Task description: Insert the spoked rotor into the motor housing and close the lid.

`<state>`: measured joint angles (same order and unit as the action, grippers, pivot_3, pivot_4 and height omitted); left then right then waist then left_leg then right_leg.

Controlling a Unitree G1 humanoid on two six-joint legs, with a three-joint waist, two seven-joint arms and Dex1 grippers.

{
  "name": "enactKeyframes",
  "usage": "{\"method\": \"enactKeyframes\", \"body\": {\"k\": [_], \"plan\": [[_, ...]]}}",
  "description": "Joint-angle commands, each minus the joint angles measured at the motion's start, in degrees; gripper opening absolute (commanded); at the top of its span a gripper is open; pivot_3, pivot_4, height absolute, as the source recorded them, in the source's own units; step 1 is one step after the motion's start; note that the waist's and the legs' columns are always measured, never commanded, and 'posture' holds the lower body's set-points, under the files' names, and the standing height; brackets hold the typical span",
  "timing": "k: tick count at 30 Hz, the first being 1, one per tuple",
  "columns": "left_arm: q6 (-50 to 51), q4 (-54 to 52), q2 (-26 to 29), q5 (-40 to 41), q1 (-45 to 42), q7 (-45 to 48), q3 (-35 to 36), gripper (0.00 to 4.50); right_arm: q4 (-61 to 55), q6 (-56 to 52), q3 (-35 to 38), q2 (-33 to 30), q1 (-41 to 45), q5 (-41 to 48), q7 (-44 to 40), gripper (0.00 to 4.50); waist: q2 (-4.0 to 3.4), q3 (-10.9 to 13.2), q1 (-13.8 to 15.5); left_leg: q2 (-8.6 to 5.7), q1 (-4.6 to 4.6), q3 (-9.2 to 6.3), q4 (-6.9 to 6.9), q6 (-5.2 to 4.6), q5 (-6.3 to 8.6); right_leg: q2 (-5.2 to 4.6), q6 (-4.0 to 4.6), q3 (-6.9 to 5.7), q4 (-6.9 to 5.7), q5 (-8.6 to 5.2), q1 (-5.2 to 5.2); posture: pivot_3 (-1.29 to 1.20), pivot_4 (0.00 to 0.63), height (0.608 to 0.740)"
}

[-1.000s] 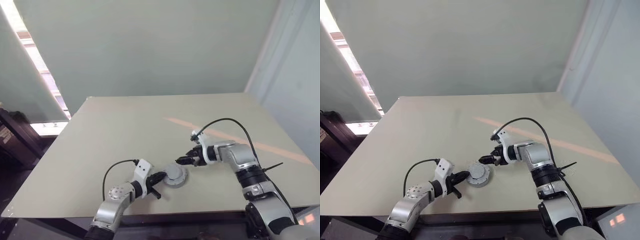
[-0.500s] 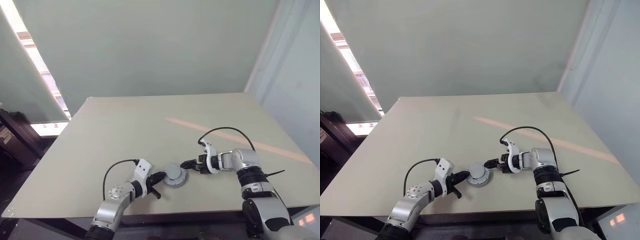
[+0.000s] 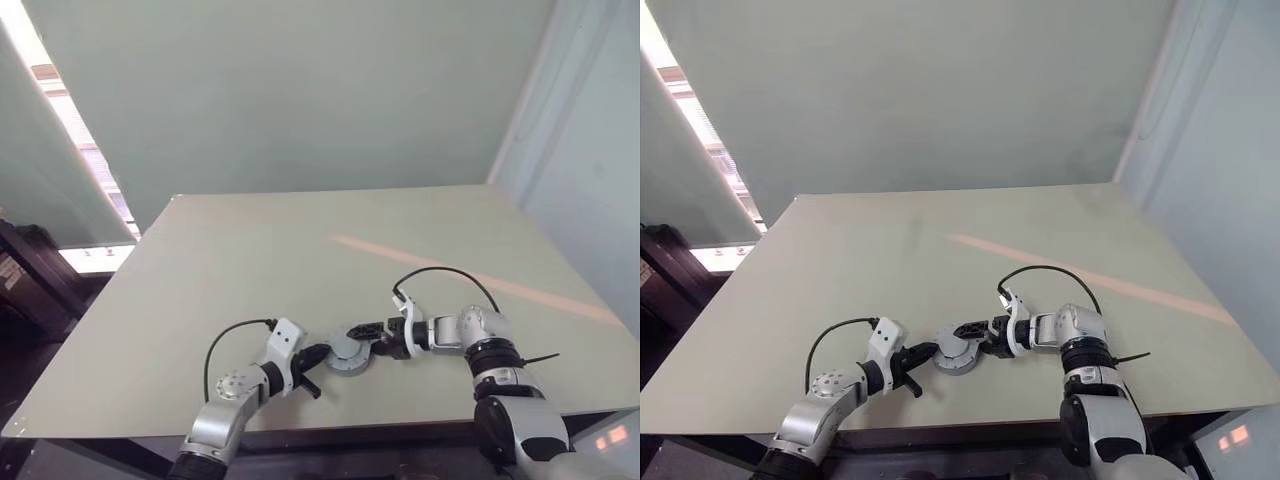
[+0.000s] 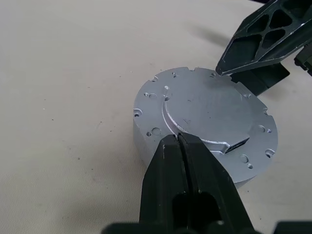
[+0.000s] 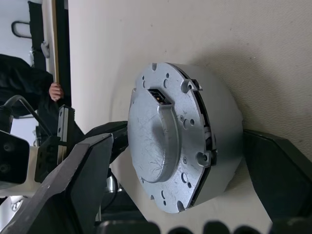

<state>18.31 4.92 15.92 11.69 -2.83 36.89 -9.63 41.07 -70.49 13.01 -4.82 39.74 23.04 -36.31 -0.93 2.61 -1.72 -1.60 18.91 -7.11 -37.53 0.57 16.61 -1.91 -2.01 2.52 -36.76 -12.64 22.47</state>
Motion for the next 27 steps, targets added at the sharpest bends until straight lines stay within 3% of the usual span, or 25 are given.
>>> {"method": "enactKeyframes", "body": {"k": [1, 19, 22, 27], "plan": [[1.68, 0.85, -0.43, -1.01, 0.42, 0.49, -2.28, 0.00, -0.14, -0.32, 1.52, 1.64, 0.51, 3.06, -0.04, 4.47, -0.02, 0.00, -0.03, 0.00, 0.00, 0.00, 0.00, 0.00, 0.00, 0.00, 0.00, 0.00, 0.00, 0.00, 0.00, 0.00, 0.000, 0.740], [1.87, 0.21, -0.28, -1.00, 0.82, 0.39, -2.16, 0.00, -1.47, -1.40, 2.53, 1.98, -1.48, 4.77, 0.44, 4.47, -0.04, 0.00, -0.66, 0.00, -0.05, 0.01, 0.00, 0.00, 0.00, 0.00, 0.00, 0.00, 0.00, 0.00, -0.05, 0.00, 0.000, 0.740], [1.93, 0.27, -0.32, -1.02, 0.75, 0.42, -2.16, 0.00, -0.78, -0.95, 3.80, 2.24, -1.41, 5.24, 1.34, 3.88, -0.06, 0.02, -0.69, 0.00, -0.04, 0.00, 0.00, 0.00, 0.00, 0.00, 0.00, 0.00, 0.01, -0.01, -0.04, 0.00, 0.000, 0.740], [1.97, 0.41, -0.45, -1.10, 0.59, 0.47, -2.14, 0.00, -1.01, -1.25, 4.05, 2.27, -1.50, 5.74, 1.33, 2.22, -0.11, 0.02, -0.95, 0.00, 0.05, 0.00, 0.02, 0.00, 0.00, 0.00, -0.01, 0.01, 0.01, 0.00, 0.04, 0.00, 0.000, 0.740]]}}
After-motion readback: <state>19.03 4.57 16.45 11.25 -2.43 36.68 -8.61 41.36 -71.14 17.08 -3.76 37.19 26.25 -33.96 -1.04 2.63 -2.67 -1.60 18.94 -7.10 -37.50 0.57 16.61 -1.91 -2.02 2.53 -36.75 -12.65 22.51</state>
